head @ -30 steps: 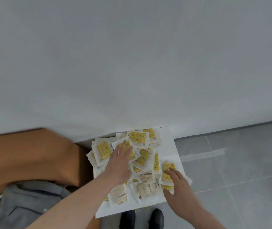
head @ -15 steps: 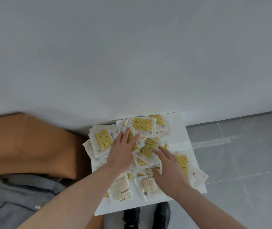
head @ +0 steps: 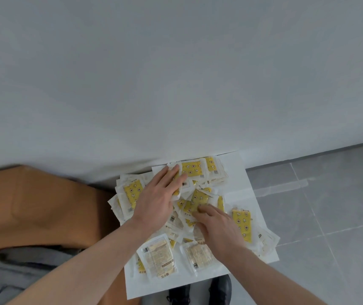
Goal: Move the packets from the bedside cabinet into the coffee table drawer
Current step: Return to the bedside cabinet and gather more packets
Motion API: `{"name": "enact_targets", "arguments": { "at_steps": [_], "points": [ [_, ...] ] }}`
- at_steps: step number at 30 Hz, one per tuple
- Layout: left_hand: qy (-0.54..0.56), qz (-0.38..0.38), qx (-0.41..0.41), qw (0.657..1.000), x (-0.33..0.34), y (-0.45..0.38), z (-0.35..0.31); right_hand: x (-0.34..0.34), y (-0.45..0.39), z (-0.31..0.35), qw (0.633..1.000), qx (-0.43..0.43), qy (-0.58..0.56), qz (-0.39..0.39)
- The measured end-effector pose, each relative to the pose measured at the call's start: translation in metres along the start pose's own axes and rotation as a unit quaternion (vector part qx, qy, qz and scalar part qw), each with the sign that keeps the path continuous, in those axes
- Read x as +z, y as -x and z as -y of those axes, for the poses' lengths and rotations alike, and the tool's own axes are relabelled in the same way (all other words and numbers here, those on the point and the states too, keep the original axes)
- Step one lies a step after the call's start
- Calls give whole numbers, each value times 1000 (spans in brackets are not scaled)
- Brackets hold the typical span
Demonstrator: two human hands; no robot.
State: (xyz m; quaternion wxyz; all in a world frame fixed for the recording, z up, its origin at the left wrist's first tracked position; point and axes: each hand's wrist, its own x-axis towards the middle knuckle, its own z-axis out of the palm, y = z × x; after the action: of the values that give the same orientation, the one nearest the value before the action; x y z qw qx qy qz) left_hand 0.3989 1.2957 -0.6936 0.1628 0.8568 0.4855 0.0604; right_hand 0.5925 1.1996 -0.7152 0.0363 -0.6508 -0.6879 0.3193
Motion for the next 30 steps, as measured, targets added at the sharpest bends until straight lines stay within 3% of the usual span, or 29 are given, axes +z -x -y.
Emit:
{"name": "enact_targets", "arguments": {
  "at_steps": [8,16,20,24,30],
  "points": [
    [21,5,9,1000,-19,-10,-26,-13,24,-24,997,-30,-38,-55],
    [101,-81,34,991,-26,-10,-16,-6,4,-12,998,-18,-6,68],
    [38,23,54,998,-4,-35,-12,2,-3,-2,995,-1,40,88],
    [-25,160,55,985,24,-46,-5,1,-5,-5,998,-15,33,44],
    [-51,197,15,979,31,-61,-5,-18,7,-16,998,-60,-22,-19]
  ]
}}
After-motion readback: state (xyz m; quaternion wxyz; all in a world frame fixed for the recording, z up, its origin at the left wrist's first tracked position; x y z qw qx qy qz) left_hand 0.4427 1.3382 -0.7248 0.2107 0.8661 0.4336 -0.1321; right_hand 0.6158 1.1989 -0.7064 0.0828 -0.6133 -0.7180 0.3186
